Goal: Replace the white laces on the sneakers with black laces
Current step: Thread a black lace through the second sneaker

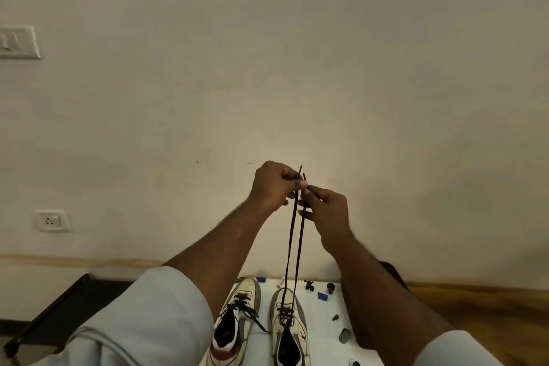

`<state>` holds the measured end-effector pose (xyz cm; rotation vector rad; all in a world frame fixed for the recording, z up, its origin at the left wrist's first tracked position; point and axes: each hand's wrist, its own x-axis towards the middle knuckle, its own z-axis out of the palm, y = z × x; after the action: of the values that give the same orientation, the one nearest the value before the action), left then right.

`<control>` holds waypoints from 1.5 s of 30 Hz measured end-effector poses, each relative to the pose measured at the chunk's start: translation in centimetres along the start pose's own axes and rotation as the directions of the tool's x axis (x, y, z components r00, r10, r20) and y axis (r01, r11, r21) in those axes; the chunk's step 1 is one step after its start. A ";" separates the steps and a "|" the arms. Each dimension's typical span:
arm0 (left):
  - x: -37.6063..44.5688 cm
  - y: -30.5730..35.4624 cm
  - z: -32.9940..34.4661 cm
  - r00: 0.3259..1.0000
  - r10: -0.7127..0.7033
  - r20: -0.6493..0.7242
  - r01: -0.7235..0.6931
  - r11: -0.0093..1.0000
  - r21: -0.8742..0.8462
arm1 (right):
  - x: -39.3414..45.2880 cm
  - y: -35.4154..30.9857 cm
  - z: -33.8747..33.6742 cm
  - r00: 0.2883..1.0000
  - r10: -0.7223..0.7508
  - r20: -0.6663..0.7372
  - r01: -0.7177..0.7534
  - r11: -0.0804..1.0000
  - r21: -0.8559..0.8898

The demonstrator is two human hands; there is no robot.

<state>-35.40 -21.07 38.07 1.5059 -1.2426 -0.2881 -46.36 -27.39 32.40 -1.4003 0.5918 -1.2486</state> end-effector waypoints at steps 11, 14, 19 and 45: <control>0.0 -0.7 -0.2 1.000 -0.018 -0.026 0.018 1.000 -0.005 | 0.8 -0.9 -0.7 0.999 0.029 0.033 -0.027 0.999 -0.046; 0.0 -0.8 -0.3 0.999 -0.027 -0.028 0.026 0.999 -0.020 | 0.8 -1.3 -0.5 0.998 0.006 0.057 -0.002 0.998 -0.065; -0.1 -0.5 0.2 1.000 0.028 -0.006 -0.028 0.999 0.020 | 0.7 -1.5 -0.3 0.995 -0.050 0.084 0.064 0.984 -0.167; -11.3 -29.8 11.1 0.837 -0.485 0.252 0.451 0.874 0.181 | -6.5 28.5 -7.0 0.776 0.578 0.252 -0.228 0.630 -0.743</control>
<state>-32.38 -23.15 4.57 1.9138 -1.1072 -0.8019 -46.48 -31.84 2.68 -1.9432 1.0213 -0.2411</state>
